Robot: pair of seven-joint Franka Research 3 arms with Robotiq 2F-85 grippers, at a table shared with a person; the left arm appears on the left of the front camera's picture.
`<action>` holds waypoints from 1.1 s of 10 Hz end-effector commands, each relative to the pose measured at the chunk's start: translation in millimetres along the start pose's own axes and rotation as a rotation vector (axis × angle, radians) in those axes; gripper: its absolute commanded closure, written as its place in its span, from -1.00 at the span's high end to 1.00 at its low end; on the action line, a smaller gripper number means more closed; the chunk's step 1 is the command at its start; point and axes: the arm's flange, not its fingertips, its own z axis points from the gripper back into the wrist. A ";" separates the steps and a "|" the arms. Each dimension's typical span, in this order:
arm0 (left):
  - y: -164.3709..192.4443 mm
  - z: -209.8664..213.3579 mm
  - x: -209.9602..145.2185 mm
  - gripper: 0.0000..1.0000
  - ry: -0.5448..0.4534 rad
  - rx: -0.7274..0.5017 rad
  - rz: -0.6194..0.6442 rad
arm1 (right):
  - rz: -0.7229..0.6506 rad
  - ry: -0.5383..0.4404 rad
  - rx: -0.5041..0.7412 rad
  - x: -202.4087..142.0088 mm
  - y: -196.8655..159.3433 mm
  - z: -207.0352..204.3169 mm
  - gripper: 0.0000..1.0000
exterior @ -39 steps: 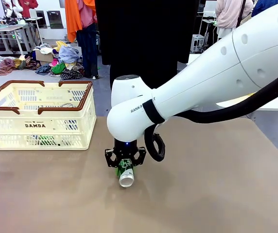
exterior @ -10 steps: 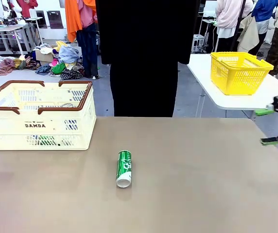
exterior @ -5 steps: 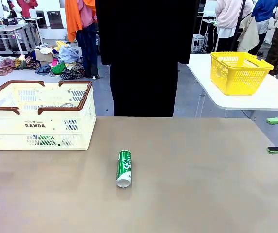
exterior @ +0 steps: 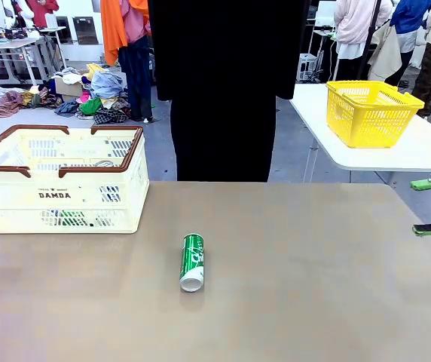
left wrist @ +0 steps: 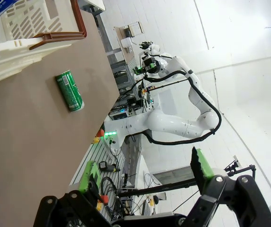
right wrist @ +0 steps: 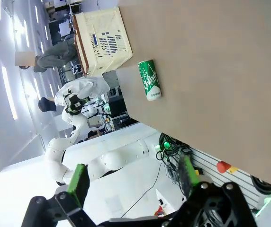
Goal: Place the drinks into the Shopping basket.
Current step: Pick up one drink and place it into the Shopping basket.
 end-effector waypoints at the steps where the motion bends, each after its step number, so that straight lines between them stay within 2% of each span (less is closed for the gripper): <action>1: -27.2 -27.2 15.1 1.00 0.024 0.107 0.066 | -0.019 -0.006 0.027 0.5 6.7 0.8 1.00; 3: -76.1 -113.0 49.9 1.00 0.185 0.382 0.137 | -0.019 -0.006 0.027 0.5 6.7 0.8 1.00; 5: -106.7 -224.6 79.2 1.00 0.399 0.591 0.085 | -0.019 -0.006 0.027 0.5 6.7 0.8 1.00; 6: -116.0 -271.7 86.0 1.00 0.427 0.702 0.066 | -0.019 -0.006 0.027 0.5 6.7 0.8 1.00; 7: -120.6 -319.0 88.6 1.00 0.497 0.836 0.058 | -0.019 -0.006 0.027 0.5 6.7 0.8 1.00; 9: -113.6 -412.7 84.1 1.00 0.467 1.157 0.017 | -0.019 -0.006 0.027 0.5 6.7 0.8 1.00; 11: -76.6 -479.6 71.7 1.00 0.477 1.375 -0.017 | -0.019 -0.006 0.027 0.5 6.7 0.8 1.00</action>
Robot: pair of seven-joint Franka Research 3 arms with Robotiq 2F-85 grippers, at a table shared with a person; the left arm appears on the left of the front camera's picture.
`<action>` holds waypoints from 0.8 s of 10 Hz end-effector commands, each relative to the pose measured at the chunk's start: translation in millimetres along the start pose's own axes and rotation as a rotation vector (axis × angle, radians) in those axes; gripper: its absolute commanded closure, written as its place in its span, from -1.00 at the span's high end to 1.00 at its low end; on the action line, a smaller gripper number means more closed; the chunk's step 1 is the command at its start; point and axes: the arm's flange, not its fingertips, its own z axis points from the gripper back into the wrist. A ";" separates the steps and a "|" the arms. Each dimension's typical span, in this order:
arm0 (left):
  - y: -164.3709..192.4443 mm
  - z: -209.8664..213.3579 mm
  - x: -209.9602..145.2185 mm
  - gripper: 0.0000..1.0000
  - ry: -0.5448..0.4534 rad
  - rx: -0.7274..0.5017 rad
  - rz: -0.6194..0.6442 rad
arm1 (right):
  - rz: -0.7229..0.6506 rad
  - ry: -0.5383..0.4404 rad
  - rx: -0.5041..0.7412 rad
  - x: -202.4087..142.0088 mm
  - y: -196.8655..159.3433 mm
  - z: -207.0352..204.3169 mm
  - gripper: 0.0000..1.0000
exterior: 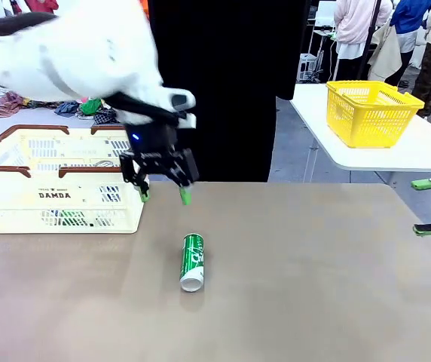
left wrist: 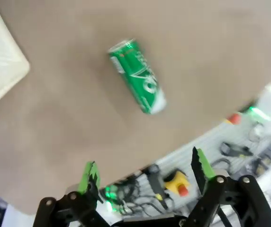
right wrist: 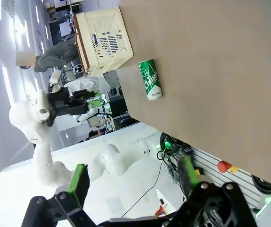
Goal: Place the drinks into the Shopping basket.
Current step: Pick up one drink and place it into the Shopping basket.
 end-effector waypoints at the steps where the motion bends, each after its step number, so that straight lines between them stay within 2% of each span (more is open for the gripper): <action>1: -16.2 -34.4 23.7 1.00 0.003 0.137 0.079 | -0.017 -0.007 0.023 1.0 6.3 0.6 1.00; 3: -35.9 -66.5 26.3 1.00 0.019 0.109 0.049 | -0.017 -0.007 0.023 1.0 6.3 0.6 1.00; 4: -35.9 -68.1 30.3 1.00 -0.013 0.096 0.056 | -0.017 -0.007 0.023 1.0 6.3 0.6 1.00; 5: -24.3 -51.6 34.3 1.00 0.018 -0.003 0.023 | -0.017 -0.007 0.023 1.0 6.3 0.6 1.00; 6: -39.8 -79.9 23.3 1.00 0.016 0.108 0.033 | -0.017 -0.007 0.023 1.0 6.3 0.6 1.00; 8: -39.8 -79.9 23.3 1.00 0.016 0.108 0.033 | -0.017 -0.007 0.023 1.0 6.3 0.6 1.00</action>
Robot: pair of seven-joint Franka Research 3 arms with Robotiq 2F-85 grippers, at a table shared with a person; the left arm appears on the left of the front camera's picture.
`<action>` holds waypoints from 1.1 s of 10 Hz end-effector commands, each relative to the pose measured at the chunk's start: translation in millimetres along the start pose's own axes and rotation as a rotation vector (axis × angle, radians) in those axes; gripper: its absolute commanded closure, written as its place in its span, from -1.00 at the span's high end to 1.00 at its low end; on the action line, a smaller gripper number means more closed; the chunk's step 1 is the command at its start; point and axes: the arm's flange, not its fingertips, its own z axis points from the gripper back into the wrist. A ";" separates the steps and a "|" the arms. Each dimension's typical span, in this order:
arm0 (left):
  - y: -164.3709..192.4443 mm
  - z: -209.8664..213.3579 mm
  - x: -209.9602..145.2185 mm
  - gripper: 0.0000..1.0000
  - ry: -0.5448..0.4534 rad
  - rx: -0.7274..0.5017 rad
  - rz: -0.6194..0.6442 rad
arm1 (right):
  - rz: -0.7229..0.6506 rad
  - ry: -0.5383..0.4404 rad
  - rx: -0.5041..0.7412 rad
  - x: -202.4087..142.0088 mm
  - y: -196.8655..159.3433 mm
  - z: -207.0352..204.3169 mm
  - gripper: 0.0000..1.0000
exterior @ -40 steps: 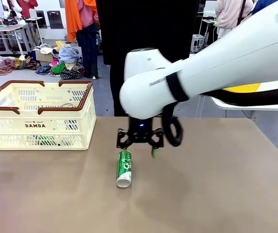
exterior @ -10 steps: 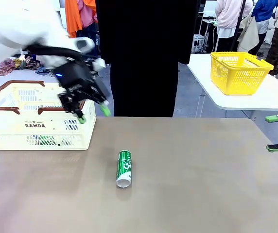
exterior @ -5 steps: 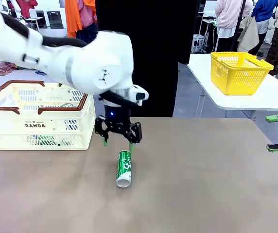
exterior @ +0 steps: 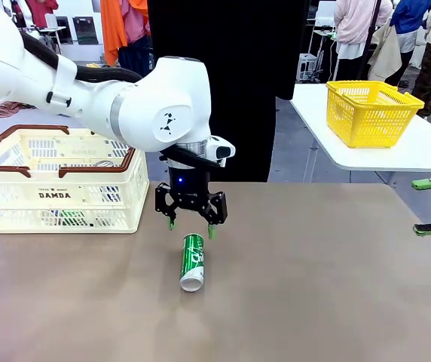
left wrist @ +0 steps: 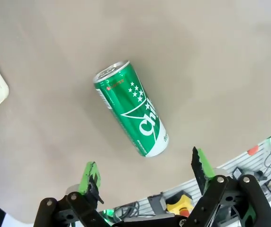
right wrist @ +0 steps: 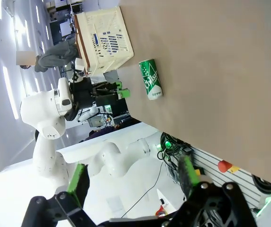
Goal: Place the drinks into the Shopping basket.
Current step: Pick up one drink and place it into the Shopping basket.
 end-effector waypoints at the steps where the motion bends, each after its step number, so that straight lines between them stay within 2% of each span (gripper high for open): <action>1: 2.8 1.3 1.6 1.00 -0.002 -0.004 0.006 | -0.016 -0.009 0.020 1.4 6.2 0.3 1.00; 2: 2.8 -11.4 -1.6 1.00 -0.025 -0.025 -0.073 | -0.016 -0.009 0.020 1.4 6.2 0.3 1.00; 4: 1.1 -34.9 -3.8 1.00 -0.105 0.026 0.027 | -0.016 -0.009 0.020 1.4 6.2 0.3 1.00; 7: 0.5 -67.4 -5.9 1.00 -0.091 0.032 0.134 | -0.016 -0.009 0.020 1.4 6.2 0.3 1.00; 11: -4.0 -110.7 2.3 1.00 -0.061 0.035 0.196 | -0.016 -0.009 0.020 1.4 6.2 0.3 1.00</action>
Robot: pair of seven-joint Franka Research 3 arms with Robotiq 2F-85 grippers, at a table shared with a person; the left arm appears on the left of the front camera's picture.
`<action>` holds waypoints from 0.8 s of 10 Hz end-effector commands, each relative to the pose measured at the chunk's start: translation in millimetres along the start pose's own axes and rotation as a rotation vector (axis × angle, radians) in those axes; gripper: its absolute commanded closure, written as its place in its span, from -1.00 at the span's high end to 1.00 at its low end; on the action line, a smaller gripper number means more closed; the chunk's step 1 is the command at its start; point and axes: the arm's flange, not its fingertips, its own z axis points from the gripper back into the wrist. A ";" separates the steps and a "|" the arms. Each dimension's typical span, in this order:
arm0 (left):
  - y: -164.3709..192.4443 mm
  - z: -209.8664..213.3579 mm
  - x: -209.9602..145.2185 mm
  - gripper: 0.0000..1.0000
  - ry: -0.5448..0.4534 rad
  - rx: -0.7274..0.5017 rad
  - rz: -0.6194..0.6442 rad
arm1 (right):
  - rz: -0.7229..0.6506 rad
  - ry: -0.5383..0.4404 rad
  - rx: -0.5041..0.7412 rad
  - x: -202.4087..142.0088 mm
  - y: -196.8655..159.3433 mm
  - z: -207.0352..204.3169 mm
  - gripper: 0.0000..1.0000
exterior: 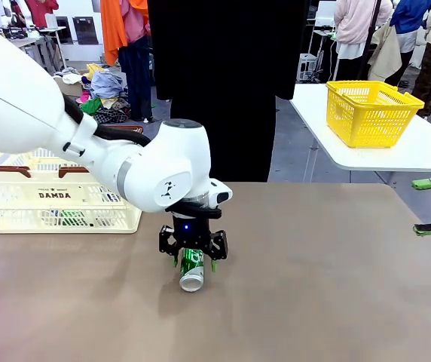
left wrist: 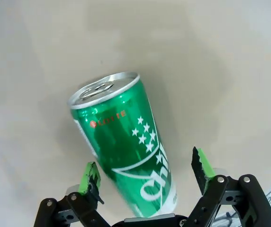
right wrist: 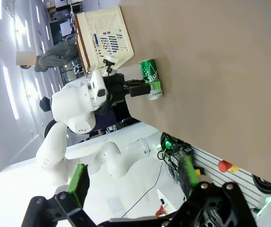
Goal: Place the drinks into the Shopping basket.
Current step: Pick up one drink and place it into the Shopping basket.
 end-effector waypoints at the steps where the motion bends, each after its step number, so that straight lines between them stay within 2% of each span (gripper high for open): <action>1: -3.2 -11.8 6.6 1.00 -0.025 0.048 0.054 | -0.016 -0.009 0.019 1.5 6.2 0.2 1.00; 5: -6.1 -20.6 4.3 1.00 -0.021 0.044 0.078 | -0.016 -0.009 0.019 1.5 6.2 0.2 1.00; 6: -5.1 -19.9 5.6 0.68 -0.039 0.051 0.080 | -0.016 -0.009 0.019 1.5 6.2 0.2 1.00; 7: -4.8 -19.2 5.2 -0.52 -0.026 0.046 0.084 | -0.016 -0.009 0.019 1.5 6.2 0.2 1.00; 8: -4.8 -17.2 3.1 -1.00 -0.037 0.048 0.089 | -0.016 -0.009 0.019 1.5 6.2 0.2 1.00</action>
